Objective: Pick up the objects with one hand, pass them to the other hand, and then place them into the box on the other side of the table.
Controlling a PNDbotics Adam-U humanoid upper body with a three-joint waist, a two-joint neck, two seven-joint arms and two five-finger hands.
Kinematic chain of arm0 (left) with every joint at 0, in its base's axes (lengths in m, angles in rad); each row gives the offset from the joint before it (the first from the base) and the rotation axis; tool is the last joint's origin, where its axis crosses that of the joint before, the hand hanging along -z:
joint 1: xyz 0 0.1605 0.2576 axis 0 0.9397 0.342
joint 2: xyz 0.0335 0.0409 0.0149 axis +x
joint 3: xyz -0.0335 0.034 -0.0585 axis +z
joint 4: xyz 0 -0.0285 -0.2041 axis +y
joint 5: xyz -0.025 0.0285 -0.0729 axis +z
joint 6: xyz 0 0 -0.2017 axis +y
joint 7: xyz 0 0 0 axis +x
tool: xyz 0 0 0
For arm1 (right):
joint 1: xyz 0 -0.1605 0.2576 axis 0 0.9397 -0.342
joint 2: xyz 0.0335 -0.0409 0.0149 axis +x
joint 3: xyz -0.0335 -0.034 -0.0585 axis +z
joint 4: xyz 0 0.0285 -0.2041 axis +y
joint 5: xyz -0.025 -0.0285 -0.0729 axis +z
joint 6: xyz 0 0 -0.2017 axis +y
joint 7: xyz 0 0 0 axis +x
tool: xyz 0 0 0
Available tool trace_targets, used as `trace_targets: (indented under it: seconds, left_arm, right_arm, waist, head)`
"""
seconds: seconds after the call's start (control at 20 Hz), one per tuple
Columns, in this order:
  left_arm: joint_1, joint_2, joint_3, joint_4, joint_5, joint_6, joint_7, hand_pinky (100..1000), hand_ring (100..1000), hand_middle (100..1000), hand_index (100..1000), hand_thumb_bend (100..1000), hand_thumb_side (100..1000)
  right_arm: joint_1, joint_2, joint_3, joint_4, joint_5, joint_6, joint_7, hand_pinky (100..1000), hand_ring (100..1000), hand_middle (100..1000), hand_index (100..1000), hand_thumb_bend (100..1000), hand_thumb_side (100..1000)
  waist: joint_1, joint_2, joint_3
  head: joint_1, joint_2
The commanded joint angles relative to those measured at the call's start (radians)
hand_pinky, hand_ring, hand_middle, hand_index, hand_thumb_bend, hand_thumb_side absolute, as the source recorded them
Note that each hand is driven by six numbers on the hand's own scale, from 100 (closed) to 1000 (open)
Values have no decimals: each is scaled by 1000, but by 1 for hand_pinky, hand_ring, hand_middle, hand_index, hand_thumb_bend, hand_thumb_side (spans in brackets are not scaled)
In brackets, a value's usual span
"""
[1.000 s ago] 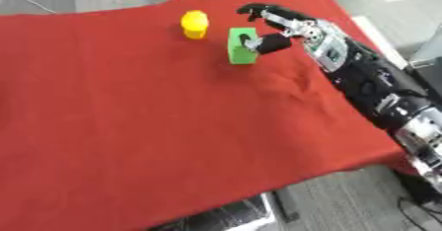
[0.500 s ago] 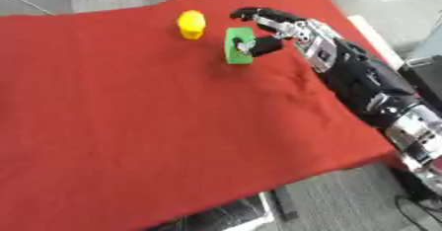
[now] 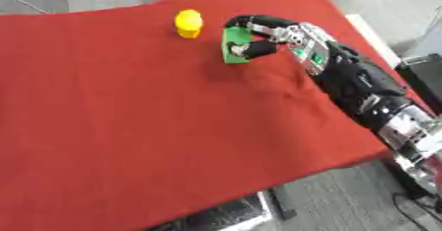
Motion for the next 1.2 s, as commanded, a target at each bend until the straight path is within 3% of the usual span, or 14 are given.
trace_targets:
  seconds: [0.05, 0.1, 0.15, 0.2, 0.35, 0.5, 0.55, 0.6, 0.8, 0.85, 0.9, 0.95, 1.2]
  left_arm:
    - [-7, 2, -1, -21, -6, -2, -4, 712, 707, 748, 836, 100, 821]
    - [-7, 2, -1, -21, -7, -1, -3, 711, 707, 748, 836, 100, 821]
    - [-7, 2, -1, -21, -7, -2, -3, 711, 707, 748, 836, 100, 821]
    - [-7, 2, -1, -21, -7, -2, -3, 712, 707, 748, 837, 100, 821]
    - [-7, 1, -1, -21, -8, -2, -3, 711, 707, 748, 837, 100, 821]
    - [-7, 1, -1, -21, -8, -2, -2, 711, 707, 748, 838, 100, 821]
    - [-7, 1, -2, -21, -8, -2, -3, 711, 707, 748, 838, 100, 822]
    - [-7, 1, -2, -21, -8, -2, -3, 711, 707, 748, 838, 100, 822]
    - [-6, 2, -1, -21, -8, 1, -3, 710, 706, 747, 836, 100, 823]
    - [-5, 3, -1, -21, -8, 3, -4, 710, 706, 747, 836, 100, 823]
    - [-4, 4, -2, -21, -8, 5, -5, 711, 707, 748, 837, 100, 822]
    - [-3, 5, -2, -21, -10, 6, -6, 711, 707, 749, 837, 100, 821]
    - [16, 17, -6, -21, -49, 16, -19, 714, 708, 758, 834, 100, 823]
  right_arm:
    - [-5, -18, 0, -1, 12, -3, 19, 1000, 938, 992, 1000, 100, 652]
    - [-4, -17, 1, -1, 15, -3, 24, 1000, 923, 984, 1000, 100, 470]
    - [-3, -16, 1, -1, 18, -3, 28, 1000, 921, 983, 1000, 100, 448]
    - [-2, -15, 1, -1, 22, -3, 31, 1000, 907, 969, 1000, 100, 269]
    - [-2, -12, -2, -1, 27, -3, 25, 1000, 869, 912, 998, 100, 263]
    - [0, -11, -3, -6, 26, -7, -13, 1000, 798, 713, 981, 100, 243]
    - [0, -11, -4, -9, 27, -8, -30, 1000, 789, 686, 979, 100, 240]
    - [2, -11, -4, -13, 27, -10, -47, 991, 752, 593, 968, 100, 231]
    - [19, -19, -4, -51, 14, -24, -122, 959, 643, 439, 931, 100, 207]
    - [23, -22, -4, -69, 10, -29, -138, 956, 628, 427, 927, 100, 204]
    - [26, -26, -4, -91, 4, -35, -154, 953, 616, 424, 925, 100, 353]
    - [29, -31, -4, -116, -4, -41, -170, 952, 610, 419, 924, 100, 198]
    - [32, -59, -2, -286, -64, -65, -219, 949, 584, 412, 921, 100, 214]
  waist:
    - [1, -9, 0]
    - [1, -8, 0]
    - [0, -8, 0]
    - [0, -8, 0]
    - [1, -8, -1]
    - [1, -7, -1]
    - [1, -7, -1]
    - [1, -6, -1]
    - [-1, -7, -4]
    - [-1, -7, -5]
    - [-1, -8, -7]
    - [-1, -10, -9]
    - [-5, -22, -28]
  head:
    - [-4, -3]
    - [-5, -3]
    - [-5, -3]
    - [-6, -3]
    - [-9, -3]
    - [-13, -3]
    - [-14, -3]
    - [-15, -3]
    - [-15, -3]
    - [-13, -3]
    - [-11, -3]
    - [-8, -3]
    - [24, -3]
